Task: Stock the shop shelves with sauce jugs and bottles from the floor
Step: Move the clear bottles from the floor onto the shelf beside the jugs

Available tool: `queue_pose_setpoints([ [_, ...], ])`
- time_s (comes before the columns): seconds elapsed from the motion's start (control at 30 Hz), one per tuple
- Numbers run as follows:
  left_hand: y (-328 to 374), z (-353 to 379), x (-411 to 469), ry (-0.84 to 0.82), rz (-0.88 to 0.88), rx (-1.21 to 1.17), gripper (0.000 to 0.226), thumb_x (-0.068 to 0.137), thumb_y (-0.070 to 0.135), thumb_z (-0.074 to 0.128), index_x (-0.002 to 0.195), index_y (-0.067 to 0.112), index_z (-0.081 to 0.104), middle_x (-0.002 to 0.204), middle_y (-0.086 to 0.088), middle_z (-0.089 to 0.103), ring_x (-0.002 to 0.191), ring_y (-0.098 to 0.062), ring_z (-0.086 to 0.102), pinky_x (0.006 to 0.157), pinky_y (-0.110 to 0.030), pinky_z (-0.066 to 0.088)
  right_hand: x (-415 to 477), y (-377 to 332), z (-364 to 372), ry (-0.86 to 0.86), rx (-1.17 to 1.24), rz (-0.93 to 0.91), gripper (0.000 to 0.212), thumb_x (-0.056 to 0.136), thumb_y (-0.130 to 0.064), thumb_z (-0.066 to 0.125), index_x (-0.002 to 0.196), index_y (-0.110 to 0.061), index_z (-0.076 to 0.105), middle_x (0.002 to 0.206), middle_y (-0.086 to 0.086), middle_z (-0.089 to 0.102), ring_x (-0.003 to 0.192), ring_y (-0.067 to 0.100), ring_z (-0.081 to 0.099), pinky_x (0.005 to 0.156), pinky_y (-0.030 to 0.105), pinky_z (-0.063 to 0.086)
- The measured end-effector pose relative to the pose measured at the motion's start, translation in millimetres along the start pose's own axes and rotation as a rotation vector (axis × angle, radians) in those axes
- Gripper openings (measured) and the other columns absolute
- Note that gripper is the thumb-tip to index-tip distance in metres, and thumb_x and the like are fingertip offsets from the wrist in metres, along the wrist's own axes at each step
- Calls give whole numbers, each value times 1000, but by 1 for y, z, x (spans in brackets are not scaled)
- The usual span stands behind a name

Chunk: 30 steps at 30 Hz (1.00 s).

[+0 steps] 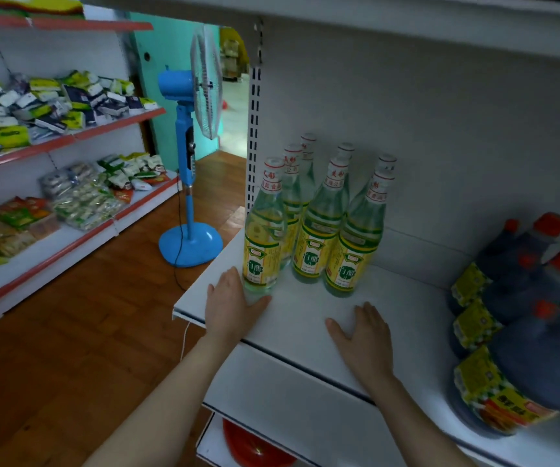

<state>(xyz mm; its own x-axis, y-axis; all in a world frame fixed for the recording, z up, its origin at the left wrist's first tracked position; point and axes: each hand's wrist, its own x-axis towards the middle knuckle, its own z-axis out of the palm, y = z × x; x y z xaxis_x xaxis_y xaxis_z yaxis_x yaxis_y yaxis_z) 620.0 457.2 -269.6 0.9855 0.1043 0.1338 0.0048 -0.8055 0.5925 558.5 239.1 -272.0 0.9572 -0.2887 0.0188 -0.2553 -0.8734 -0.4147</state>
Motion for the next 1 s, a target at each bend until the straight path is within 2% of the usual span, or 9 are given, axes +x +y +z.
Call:
queue_pose_setpoints([
  [0.17,3,-9,-51,22,-97,169,81,88,56,46,146,6,20,154,-10,22,143,-21,18,116,-40,8,2,6,1,-18,6,-60,74,86,-53,50,138,-3,36,151,18,24,142,26,17,114,37,12],
  [0.3,2,-3,-123,175,-170,73,72,89,51,47,145,10,27,153,-9,26,143,-22,19,116,-43,7,3,9,1,-42,6,-149,71,84,-50,56,132,-1,44,147,24,29,140,32,20,111,42,16],
  [0.5,-34,17,-244,75,-500,176,79,88,60,39,148,15,15,157,-3,10,145,-15,4,115,-35,-1,-18,8,-4,-141,54,-346,73,75,-54,53,114,8,57,126,33,49,122,44,41,103,49,33],
  [0.7,-83,42,-321,-36,-733,161,78,91,54,42,148,10,13,157,-5,11,145,-16,4,117,-36,2,-111,-13,20,-217,201,-707,60,80,-40,54,122,2,55,138,26,43,133,37,35,111,47,23],
  [0.73,-92,50,-330,-60,-748,160,77,91,53,43,148,10,14,157,-6,12,145,-17,6,117,-36,4,-130,-15,30,-283,243,-740,58,80,-38,55,125,0,54,141,21,42,135,33,33,112,44,23],
  [0.83,-127,83,-354,-136,-777,163,79,90,52,46,148,9,13,156,-7,15,145,-18,10,117,-38,9,-169,-6,93,-610,282,-687,60,85,-36,62,135,-8,44,147,7,36,138,20,29,113,28,21],
  [0.87,-140,96,-361,-166,-783,160,80,90,53,45,148,9,12,156,-8,15,145,-18,10,117,-38,9,-177,2,122,-694,276,-642,61,85,-32,64,136,-8,41,146,7,38,137,19,31,113,29,23],
  [0.93,-170,127,-372,-222,-785,148,81,90,54,44,148,8,10,156,-9,13,145,-19,9,118,-38,9,-186,24,183,-798,254,-522,66,82,-29,67,138,-8,39,142,9,43,133,21,38,112,33,29],
  [1.0,-203,166,-378,-266,-767,148,81,90,55,43,148,7,10,157,-9,11,145,-19,8,119,-37,8,-188,51,247,-879,200,-406,70,82,-28,68,139,-7,35,142,10,42,133,21,37,108,24,26],
])
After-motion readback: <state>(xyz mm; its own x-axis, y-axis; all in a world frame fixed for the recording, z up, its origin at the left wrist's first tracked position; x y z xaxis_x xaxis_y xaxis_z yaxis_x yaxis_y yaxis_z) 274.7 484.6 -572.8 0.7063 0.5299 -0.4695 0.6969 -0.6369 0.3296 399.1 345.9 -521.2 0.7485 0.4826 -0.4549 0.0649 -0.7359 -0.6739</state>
